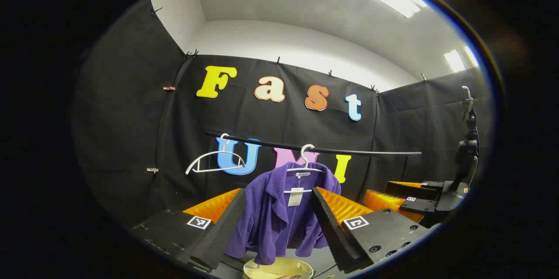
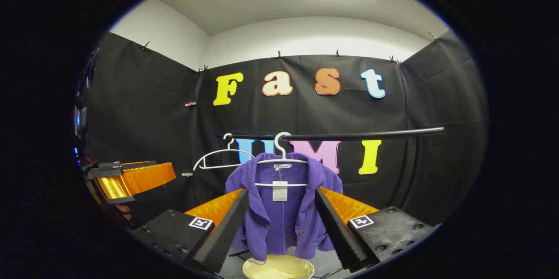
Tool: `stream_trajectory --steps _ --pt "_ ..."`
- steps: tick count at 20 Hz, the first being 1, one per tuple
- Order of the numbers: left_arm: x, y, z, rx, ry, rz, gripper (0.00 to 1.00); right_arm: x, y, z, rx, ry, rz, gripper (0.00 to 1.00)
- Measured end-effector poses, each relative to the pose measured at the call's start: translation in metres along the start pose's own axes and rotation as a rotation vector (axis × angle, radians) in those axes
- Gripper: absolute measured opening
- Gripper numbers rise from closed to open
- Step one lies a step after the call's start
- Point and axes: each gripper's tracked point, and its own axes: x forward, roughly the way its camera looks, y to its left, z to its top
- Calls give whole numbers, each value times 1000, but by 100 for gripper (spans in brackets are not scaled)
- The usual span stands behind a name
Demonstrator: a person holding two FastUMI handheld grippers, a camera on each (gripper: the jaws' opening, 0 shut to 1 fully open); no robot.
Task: Grasp the clothes on the hanger with both hands and then place them into the laundry hamper below.
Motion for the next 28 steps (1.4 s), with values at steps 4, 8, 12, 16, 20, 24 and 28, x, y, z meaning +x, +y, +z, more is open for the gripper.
stream_trajectory --steps 4,8,12,16,20,24,28 --pt "4 0 -1 9 -8 -6 94 -3 -3 -2 -4 -2 -17 97" --pt "8 -9 -6 15 2 -37 94 -5 -5 -5 3 0 -22 97" --pt "11 -15 -4 12 -13 -61 94 -8 -9 -5 0 -4 -34 97" --pt "14 -13 -1 13 -18 -77 94 -9 -11 -2 4 -9 -49 97" --pt "16 -11 -2 9 -9 -98 94 -10 -8 -1 5 -8 -71 97" --pt "16 -12 -3 15 -17 -150 94 -11 1 -8 -18 6 -98 97" --pt "23 -11 -8 8 -11 -218 94 -14 7 -15 -27 21 -148 97"
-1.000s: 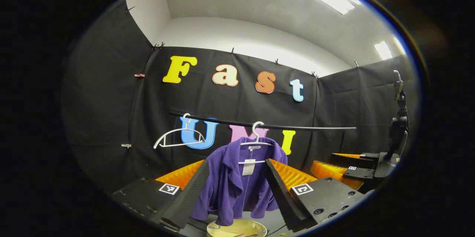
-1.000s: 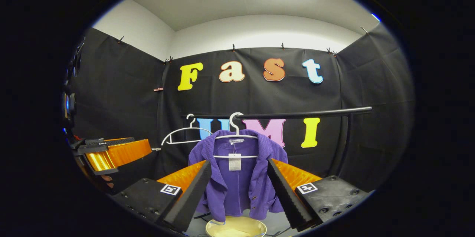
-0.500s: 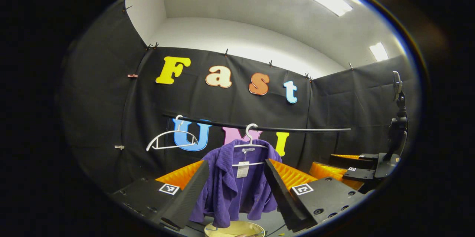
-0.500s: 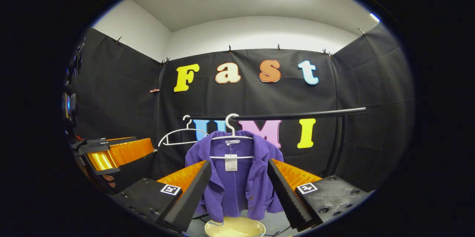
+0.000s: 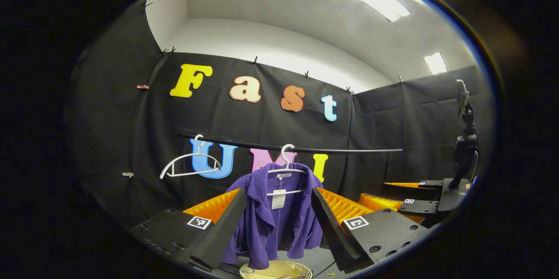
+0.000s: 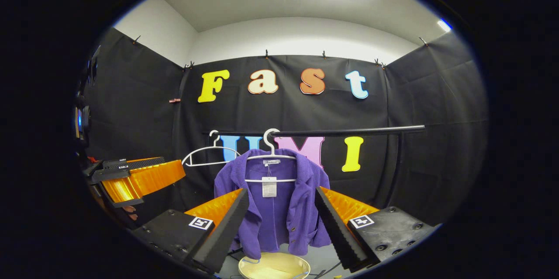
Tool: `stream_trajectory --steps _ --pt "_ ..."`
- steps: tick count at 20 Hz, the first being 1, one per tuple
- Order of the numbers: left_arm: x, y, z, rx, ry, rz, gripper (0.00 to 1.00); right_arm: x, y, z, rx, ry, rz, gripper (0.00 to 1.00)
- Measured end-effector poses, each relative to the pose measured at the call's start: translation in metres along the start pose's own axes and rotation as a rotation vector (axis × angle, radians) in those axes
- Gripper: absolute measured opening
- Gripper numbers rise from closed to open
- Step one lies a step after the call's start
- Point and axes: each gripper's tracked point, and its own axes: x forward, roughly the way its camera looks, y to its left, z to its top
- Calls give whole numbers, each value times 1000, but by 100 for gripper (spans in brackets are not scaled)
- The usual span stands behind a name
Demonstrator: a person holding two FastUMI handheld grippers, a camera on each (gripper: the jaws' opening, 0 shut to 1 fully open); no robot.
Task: Grasp the clothes on the hanger with both hands and then place them into the laundry hamper below.
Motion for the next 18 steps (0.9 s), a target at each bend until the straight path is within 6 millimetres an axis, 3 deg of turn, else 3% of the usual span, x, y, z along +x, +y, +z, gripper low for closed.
stream_trajectory --steps 5,8,9,13,14,15,18 --pt "11 3 -20 -22 29 -63 94 2 -5 -17 4 19 -71 97" --pt "27 1 -28 -29 28 -74 94 23 -12 -31 -3 35 -74 99" --pt "34 3 -33 -26 23 -63 94 33 -14 -36 1 37 -64 95" --pt "76 9 -54 -27 6 -2 94 92 -30 -52 3 19 -23 97" --pt "87 12 -61 -29 4 22 98 109 -32 -58 6 18 -3 97" --pt "98 14 -68 -29 1 43 94 125 -33 -64 10 12 20 98" --pt "131 24 -88 4 -21 137 94 172 -48 -79 34 0 58 98"
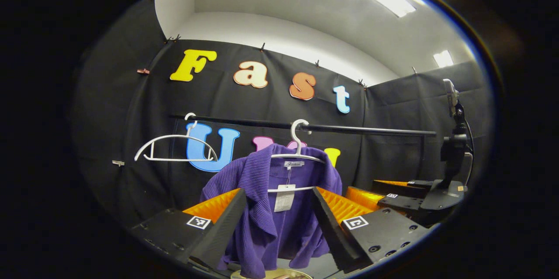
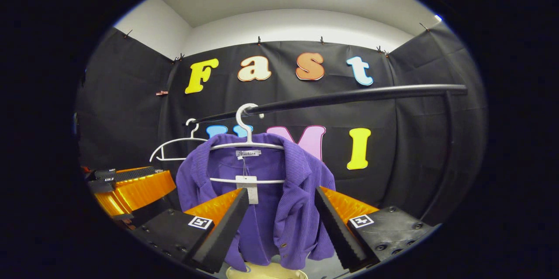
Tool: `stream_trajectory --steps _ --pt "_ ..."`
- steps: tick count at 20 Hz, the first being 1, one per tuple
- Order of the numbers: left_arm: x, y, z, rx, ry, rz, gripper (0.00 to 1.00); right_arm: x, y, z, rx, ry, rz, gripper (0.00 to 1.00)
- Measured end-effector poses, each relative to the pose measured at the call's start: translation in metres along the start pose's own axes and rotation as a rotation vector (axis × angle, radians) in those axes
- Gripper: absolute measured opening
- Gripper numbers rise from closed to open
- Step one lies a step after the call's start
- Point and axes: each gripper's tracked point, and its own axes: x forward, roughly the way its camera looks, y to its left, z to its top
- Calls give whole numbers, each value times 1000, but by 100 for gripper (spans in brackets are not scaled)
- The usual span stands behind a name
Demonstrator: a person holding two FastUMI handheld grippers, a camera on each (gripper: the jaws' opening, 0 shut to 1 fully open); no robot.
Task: Grasp the clothes on the hanger with both hands and then place them into the laundry hamper below.
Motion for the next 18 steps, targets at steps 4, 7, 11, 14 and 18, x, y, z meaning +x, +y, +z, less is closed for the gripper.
stream_trajectory --steps 4,7,11,14,18 --pt "36 8 -30 10 -11 122 94 46 -22 -33 36 44 32 98" --pt "56 18 -47 7 2 201 94 73 -19 -56 83 80 79 97" --pt "74 34 -71 9 26 297 94 101 -19 -79 84 111 121 98" --pt "84 40 -78 17 26 350 94 120 -15 -83 116 116 156 97" --pt "96 38 -81 1 22 343 87 136 -19 -90 108 125 169 77"
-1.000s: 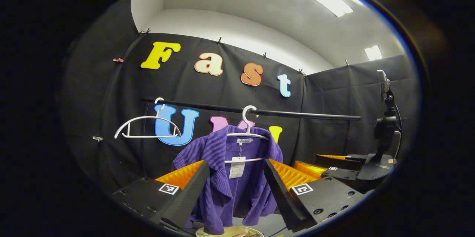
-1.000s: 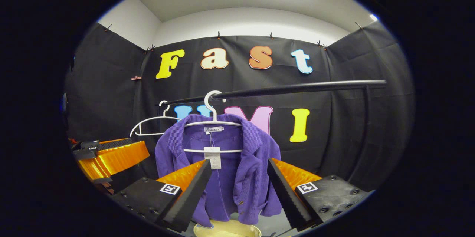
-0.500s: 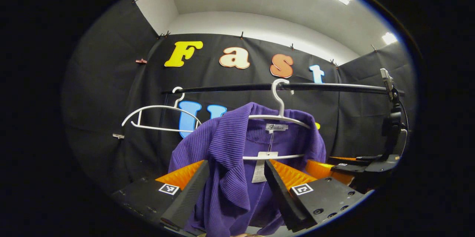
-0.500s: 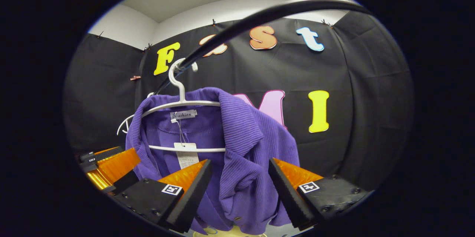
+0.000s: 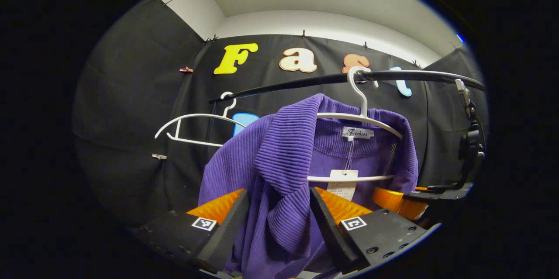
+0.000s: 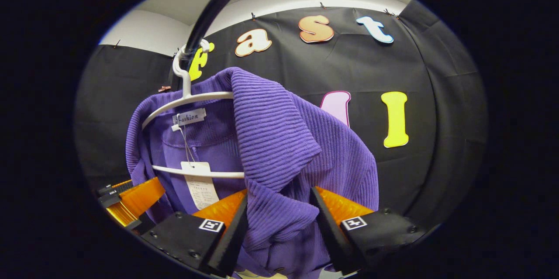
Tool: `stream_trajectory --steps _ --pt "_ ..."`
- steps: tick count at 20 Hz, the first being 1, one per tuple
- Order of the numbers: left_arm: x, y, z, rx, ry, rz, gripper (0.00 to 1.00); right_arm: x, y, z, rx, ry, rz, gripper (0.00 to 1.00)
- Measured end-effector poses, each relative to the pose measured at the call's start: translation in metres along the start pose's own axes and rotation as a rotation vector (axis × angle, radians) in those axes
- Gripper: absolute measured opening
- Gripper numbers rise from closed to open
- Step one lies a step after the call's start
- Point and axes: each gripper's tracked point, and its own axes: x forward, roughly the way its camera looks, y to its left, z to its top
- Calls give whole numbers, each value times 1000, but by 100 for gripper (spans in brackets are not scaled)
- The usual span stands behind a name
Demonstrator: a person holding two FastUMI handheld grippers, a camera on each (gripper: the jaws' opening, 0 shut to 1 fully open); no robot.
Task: Grasp the clothes on the hanger with both hands and then place them into the laundry hamper below.
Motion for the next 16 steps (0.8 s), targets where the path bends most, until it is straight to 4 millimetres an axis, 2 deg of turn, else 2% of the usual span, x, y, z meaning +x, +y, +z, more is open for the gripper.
stream_trajectory --steps 1,2,4,5,6,10,16 --pt "5 1 -1 -3 11 0 82 2 -1 -1 5 7 4 74" --pt "9 7 1 -1 9 21 69 1 -4 1 9 2 2 70" --pt "14 22 2 5 -1 75 41 5 -17 4 3 -17 -21 35" --pt "16 15 0 7 4 57 28 8 -15 4 7 -16 7 18" --pt "15 14 0 16 16 45 14 13 -15 4 8 -6 22 17" --pt "17 26 2 45 33 66 6 12 -16 7 -14 -15 47 17" --pt "15 49 20 56 14 134 5 7 -28 19 51 -72 137 17"
